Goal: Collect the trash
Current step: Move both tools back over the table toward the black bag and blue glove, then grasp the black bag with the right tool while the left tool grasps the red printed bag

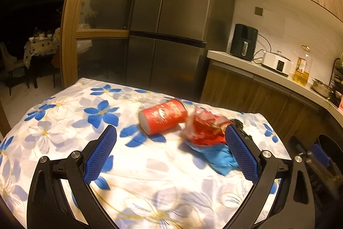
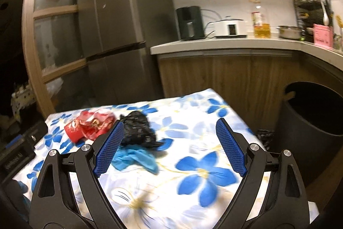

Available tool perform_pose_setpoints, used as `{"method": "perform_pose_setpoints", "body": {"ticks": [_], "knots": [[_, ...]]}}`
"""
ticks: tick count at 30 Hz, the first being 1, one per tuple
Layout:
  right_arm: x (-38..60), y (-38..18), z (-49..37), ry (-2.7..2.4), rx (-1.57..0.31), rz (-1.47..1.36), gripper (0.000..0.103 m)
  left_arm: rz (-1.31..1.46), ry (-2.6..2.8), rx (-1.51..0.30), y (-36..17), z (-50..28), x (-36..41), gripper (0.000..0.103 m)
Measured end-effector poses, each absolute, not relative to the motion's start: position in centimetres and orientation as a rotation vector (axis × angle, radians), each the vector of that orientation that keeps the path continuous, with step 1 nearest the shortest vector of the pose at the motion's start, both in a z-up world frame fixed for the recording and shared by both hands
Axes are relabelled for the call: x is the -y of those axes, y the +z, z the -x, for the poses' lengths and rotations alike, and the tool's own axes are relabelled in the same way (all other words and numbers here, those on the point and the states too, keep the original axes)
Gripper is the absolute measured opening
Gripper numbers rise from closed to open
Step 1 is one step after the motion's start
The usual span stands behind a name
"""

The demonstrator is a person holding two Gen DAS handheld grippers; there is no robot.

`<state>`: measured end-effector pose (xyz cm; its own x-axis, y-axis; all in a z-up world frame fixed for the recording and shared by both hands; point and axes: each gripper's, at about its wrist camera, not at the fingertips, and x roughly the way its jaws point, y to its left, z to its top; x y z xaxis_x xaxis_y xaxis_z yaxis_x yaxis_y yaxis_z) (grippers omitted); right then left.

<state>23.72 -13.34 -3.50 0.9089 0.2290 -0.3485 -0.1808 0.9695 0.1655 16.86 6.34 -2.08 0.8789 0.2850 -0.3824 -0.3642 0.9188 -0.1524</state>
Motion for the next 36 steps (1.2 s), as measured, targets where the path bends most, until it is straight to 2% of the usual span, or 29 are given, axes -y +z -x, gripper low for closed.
{"method": "perform_pose_setpoints", "body": {"ticks": [9,15,18,20,23,29,36], "knots": [[8.8,-5.3,-27.6,0.26,-0.442,-0.092,0.083,0.204,0.34,-0.367,-2.1,-18.9,-7.7,0.097],[7.5,-6.5,-29.6,0.292,-0.508,-0.087,0.068,0.205,0.318,-0.383,-2.6,-20.4,-7.8,0.097],[7.3,-7.1,-30.3,0.308,-0.542,-0.088,0.051,0.199,0.305,-0.388,-2.8,-21.3,-7.7,0.097],[7.3,-7.3,-30.6,0.322,-0.56,-0.092,0.029,0.191,0.295,-0.392,-3.0,-21.9,-7.5,0.097],[7.4,-7.6,-30.6,0.342,-0.571,-0.092,0.009,0.2,0.276,-0.403,-3.3,-22.8,-7.3,0.097],[9.1,-6.8,-29.4,0.327,-0.522,-0.122,0.005,0.218,0.248,-0.419,-3.7,-24.2,-6.8,0.096],[11.6,-5.4,-27.4,0.288,-0.451,-0.14,0.005,0.223,0.21,-0.449,-4.4,-26.3,-6.0,0.088]]}}
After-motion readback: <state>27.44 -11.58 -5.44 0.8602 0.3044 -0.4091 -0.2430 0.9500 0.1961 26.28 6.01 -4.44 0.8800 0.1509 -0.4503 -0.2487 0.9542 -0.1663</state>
